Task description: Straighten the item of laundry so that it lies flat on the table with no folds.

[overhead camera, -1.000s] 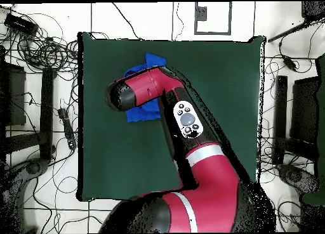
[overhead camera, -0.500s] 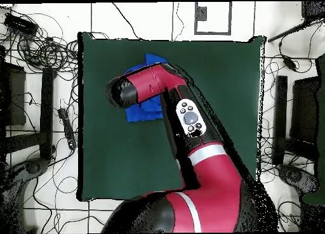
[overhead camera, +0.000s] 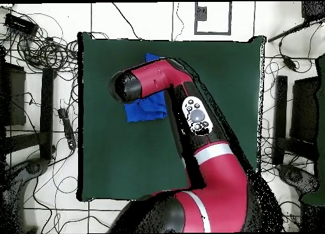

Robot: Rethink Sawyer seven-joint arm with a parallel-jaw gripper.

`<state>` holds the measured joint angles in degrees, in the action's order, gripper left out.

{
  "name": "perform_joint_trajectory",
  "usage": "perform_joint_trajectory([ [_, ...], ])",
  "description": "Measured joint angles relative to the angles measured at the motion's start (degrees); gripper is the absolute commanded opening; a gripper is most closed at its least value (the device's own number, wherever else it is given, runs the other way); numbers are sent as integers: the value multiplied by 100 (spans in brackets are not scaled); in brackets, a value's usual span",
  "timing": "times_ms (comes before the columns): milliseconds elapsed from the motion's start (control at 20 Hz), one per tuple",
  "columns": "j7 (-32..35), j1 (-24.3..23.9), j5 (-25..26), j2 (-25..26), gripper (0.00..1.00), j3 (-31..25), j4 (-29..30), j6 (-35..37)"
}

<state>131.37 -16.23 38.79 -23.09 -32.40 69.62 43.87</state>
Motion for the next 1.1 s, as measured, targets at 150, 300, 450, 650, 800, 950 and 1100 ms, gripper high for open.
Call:
perform_joint_trajectory([
  [150, 0, -28, 0, 1, 100, -31, -23, 45],
  [300, 0, -55, 0, 1, 100, -71, -67, 79],
  [450, 0, -67, 1, 1, 100, -103, -107, 80],
  [650, -1, -74, 4, 8, 100, -142, -125, 80],
  [800, -26, -78, 15, 20, 100, -189, -125, 81],
  [950, -137, -93, 31, 33, 100, -278, -125, 80],
  [1100, -418, -116, 56, 43, 100, -375, -125, 81],
])
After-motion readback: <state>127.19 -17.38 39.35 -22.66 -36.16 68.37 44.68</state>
